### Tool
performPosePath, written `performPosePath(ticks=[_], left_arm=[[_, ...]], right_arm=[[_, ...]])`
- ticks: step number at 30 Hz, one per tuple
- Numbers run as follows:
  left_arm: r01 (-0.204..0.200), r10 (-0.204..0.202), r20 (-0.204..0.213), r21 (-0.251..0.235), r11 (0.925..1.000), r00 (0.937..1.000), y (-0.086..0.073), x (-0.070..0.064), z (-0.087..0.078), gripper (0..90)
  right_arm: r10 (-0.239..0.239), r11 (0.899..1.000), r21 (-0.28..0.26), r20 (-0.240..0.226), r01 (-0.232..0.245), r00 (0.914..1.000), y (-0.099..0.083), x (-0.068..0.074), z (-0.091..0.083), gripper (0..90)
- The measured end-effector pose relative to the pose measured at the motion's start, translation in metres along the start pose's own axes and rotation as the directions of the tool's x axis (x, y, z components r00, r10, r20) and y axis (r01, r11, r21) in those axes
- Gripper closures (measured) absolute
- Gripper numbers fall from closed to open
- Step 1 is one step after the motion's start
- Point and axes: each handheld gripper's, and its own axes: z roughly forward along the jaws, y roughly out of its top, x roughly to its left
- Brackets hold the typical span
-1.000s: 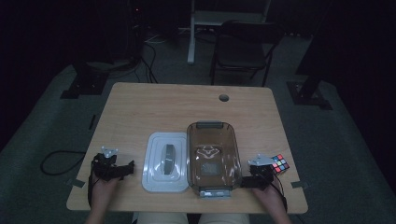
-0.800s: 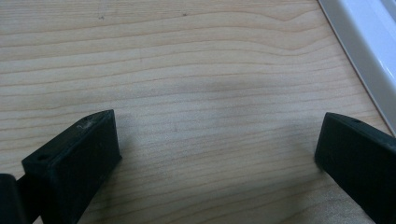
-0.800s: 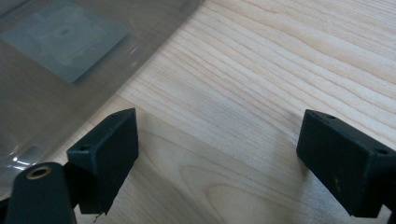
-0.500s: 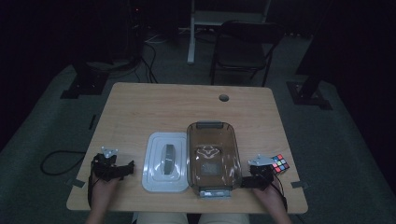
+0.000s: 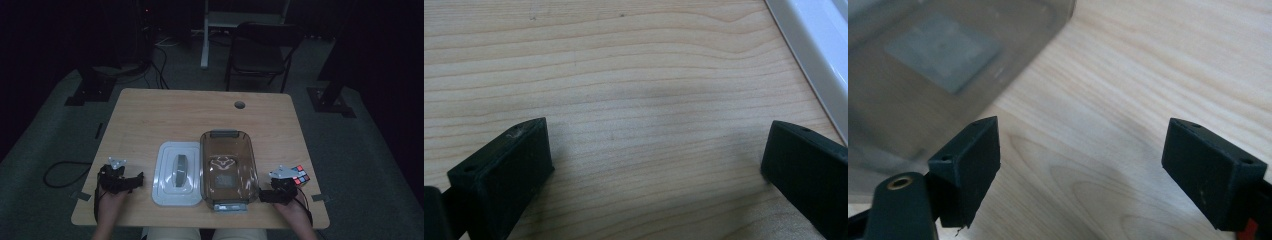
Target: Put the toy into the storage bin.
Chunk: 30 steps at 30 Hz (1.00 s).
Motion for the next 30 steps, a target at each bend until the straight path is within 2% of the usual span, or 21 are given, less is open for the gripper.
performPosePath(ticks=[2, 6, 11, 13, 15, 17, 18, 20, 23, 30], left_arm=[[-0.001, 0.001, 0.0, 0.0, 1.0, 1.0, 0.0, 0.0, 0.0, 0.6], [0.0, 0.0, 0.0, 0.0, 1.0, 1.0, 0.0, 0.0, 0.0, 0.5], [0.0, 0.0, 0.0, 0.0, 1.0, 1.0, 0.0, 0.0, 0.0, 0.6], [0.0, 0.0, 0.0, 0.0, 1.0, 1.0, 0.0, 0.0, 0.0, 0.6], [0.0, 0.0, 0.0, 0.0, 1.0, 1.0, 0.0, 0.0, 0.0, 0.6], [0.0, 0.0, 0.0, 0.0, 1.0, 1.0, 0.0, 0.0, 0.0, 0.6], [0.0, 0.0, 0.0, 0.0, 1.0, 1.0, 0.0, 0.0, 0.0, 0.6], [0.0, 0.0, 0.0, 0.0, 1.0, 1.0, 0.0, 0.0, 0.0, 0.6], [0.0, 0.0, 0.0, 0.0, 1.0, 1.0, 0.0, 0.0, 0.0, 0.6], [0.0, 0.0, 0.0, 0.0, 1.0, 1.0, 0.0, 0.0, 0.0, 0.6]], right_arm=[[0.003, 1.0, -0.01, 0.002, -0.003, 1.0, 0.001, -0.001, -0.003, 15.7], [0.025, 0.997, -0.077, 0.027, -0.023, 0.9993, 0.004, -0.01, -0.023, 15.6], [0.059, 0.992, -0.116, 0.07, -0.05, 0.9958, 0.004, -0.028, -0.045, 15.6], [0.07, 0.989, -0.139, 0.101, -0.056, 0.9924, 0.001, -0.036, -0.053, 15.6], [0.097, 0.986, -0.146, 0.093, -0.083, 0.991, -0.002, -0.046, -0.06, 15.6], [0.128, 0.984, -0.144, 0.13, -0.109, 0.9832, -0.007, -0.055, -0.065, 15.5], [0.148, 0.98, -0.152, 0.135, -0.128, 0.9797, -0.01, -0.059, -0.068, 15.5], [0.175, 0.977, -0.147, 0.156, -0.153, 0.9721, -0.016, -0.066, -0.07, 14.8], [0.198, 0.975, -0.132, 0.167, -0.177, 0.9659, -0.025, -0.073, -0.069, 14.7], [0.229, 0.972, -0.094, 0.159, -0.216, 0.9603, -0.038, -0.078, -0.056, 14.2]])
